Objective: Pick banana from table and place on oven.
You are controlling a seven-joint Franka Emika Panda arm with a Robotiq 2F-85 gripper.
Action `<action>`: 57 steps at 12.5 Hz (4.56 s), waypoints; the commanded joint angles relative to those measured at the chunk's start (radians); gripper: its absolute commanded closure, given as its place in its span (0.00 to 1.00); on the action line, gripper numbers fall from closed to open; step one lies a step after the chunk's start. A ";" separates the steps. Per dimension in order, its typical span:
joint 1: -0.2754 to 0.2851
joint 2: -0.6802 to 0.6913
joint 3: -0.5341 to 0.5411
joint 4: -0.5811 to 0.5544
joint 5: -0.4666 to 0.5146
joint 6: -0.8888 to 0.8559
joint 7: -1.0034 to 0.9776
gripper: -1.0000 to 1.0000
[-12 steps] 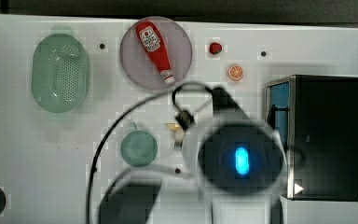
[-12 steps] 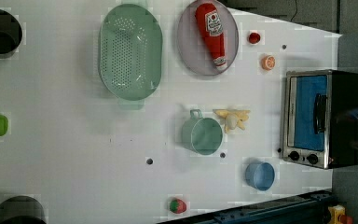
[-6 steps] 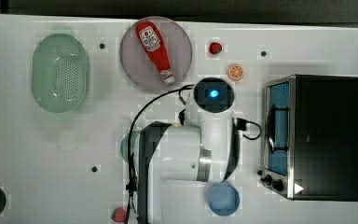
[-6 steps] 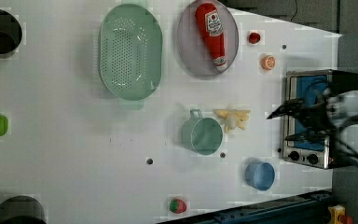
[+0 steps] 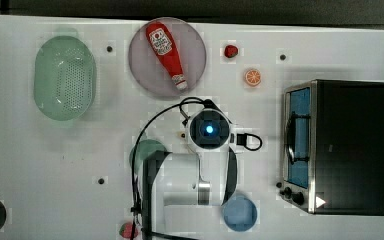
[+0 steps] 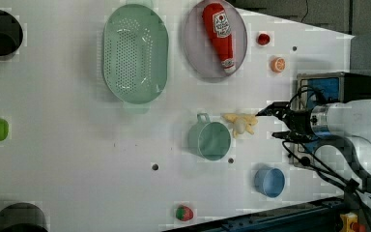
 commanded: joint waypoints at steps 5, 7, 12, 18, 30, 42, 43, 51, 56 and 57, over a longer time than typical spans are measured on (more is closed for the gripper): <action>-0.018 0.205 0.005 -0.007 0.001 0.189 0.027 0.00; -0.017 0.233 0.008 -0.008 0.001 0.220 0.027 0.15; -0.017 0.229 0.017 -0.009 0.001 0.226 0.027 0.74; -0.017 0.020 0.018 0.000 0.001 0.184 0.027 0.75; -0.065 -0.237 -0.163 0.413 -0.001 -0.511 -0.191 0.75; -0.107 0.064 -0.483 0.447 -0.008 -0.250 -0.563 0.75; -0.107 0.076 -0.489 0.447 -0.008 -0.249 -0.563 0.75; -0.102 0.073 -0.494 0.468 -0.027 -0.242 -0.568 0.00; -0.030 -0.012 -0.385 0.604 -0.051 -0.624 -0.706 0.00; -0.012 -0.040 -0.339 0.630 -0.037 -0.708 -0.679 0.00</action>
